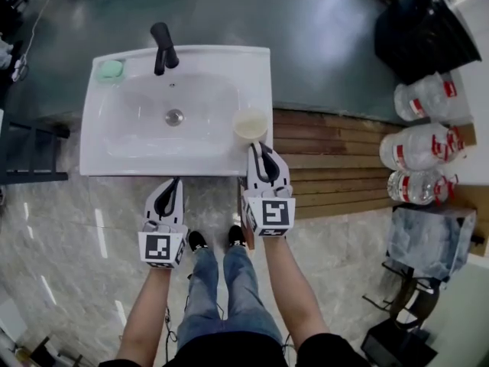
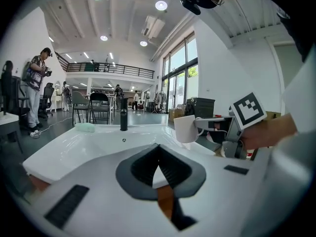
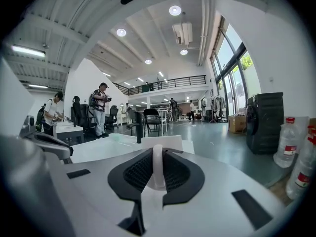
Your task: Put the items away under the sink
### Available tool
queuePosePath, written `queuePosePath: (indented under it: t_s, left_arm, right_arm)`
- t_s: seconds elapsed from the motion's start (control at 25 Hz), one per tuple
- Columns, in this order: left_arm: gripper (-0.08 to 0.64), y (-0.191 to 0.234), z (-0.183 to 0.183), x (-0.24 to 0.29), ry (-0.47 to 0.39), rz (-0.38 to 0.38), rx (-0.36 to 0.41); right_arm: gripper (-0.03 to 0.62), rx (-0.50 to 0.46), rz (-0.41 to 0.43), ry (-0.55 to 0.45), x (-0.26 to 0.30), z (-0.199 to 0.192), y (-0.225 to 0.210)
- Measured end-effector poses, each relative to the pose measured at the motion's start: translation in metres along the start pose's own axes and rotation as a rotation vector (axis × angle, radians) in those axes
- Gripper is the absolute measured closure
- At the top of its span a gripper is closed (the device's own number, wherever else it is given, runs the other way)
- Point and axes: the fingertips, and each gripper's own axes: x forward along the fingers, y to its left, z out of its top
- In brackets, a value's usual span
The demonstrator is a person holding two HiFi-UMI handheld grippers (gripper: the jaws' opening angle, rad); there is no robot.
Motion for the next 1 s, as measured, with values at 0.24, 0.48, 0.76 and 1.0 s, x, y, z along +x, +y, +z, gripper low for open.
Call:
queuePosePath:
  t_s: [0.24, 0.48, 0.76, 1.0]
  left_arm:
    - [0.553, 0.007, -0.004, -0.034, -0.008, 0.023, -0.012]
    - [0.553, 0.007, -0.021, -0.064, -0.014, 0.045, -0.017]
    - [0.554, 0.008, -0.072, -0.073, -0.088, 0.051, -0.014]
    - [0.553, 0.023, -0.156, -0.046, -0.132, 0.067, -0.023]
  right_arm:
    - [0.537, 0.015, 0.067, -0.086, -0.051, 0.028, 0.043]
    - [0.537, 0.1, 0.086, -0.132, -0.105, 0.013, 0.088]
    - [0.537, 0.155, 0.145, -0.093, -0.141, -0.073, 0.145]
    - [0.537, 0.187, 0.146, -0.06, -0.111, -0.186, 0.163]
